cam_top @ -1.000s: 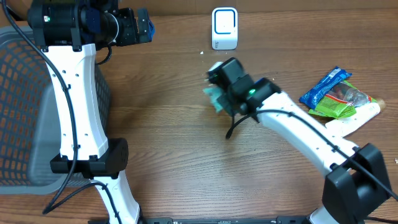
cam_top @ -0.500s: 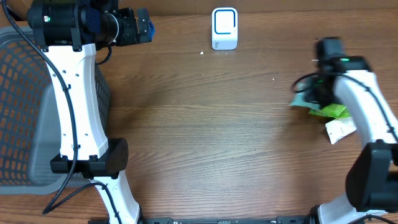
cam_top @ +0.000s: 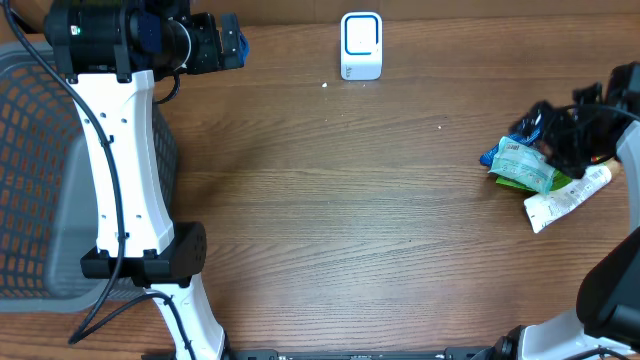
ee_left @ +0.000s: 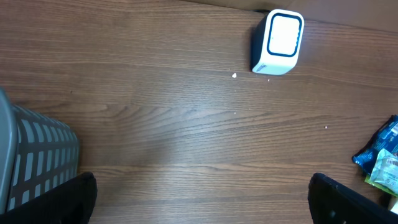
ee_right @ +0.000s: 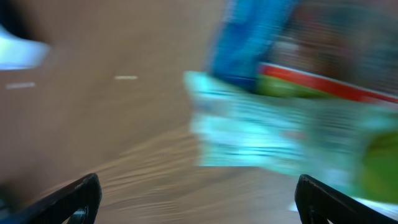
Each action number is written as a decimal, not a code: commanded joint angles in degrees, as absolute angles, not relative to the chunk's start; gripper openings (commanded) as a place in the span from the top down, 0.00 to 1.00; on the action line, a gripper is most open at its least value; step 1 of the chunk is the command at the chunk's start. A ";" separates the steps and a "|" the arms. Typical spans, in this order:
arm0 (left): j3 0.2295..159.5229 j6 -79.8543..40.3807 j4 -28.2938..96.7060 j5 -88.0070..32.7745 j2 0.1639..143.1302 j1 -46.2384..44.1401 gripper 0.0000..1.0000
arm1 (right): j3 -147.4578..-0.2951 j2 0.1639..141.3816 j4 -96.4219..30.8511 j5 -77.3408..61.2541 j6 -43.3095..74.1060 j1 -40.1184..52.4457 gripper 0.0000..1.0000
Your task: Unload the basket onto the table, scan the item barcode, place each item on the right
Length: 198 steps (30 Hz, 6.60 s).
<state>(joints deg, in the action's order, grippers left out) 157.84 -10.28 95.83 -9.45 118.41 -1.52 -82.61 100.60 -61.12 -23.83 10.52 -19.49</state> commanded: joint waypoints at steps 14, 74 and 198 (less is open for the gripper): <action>157.86 -9.63 95.79 -9.91 117.36 -2.26 0.00 | -91.05 83.11 -62.04 -71.92 34.96 -12.53 0.00; 157.86 -9.63 95.79 -9.91 117.36 -2.26 0.00 | -0.47 1.72 0.32 3.16 18.70 6.11 0.00; 3.07 20.21 2.44 -2.37 0.14 -0.64 0.00 | -0.47 0.16 -4.67 2.28 14.79 6.11 0.00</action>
<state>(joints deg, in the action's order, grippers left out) 4.99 14.81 3.38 -2.72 1.69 -1.41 -1.04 0.73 -5.10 2.31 14.96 5.78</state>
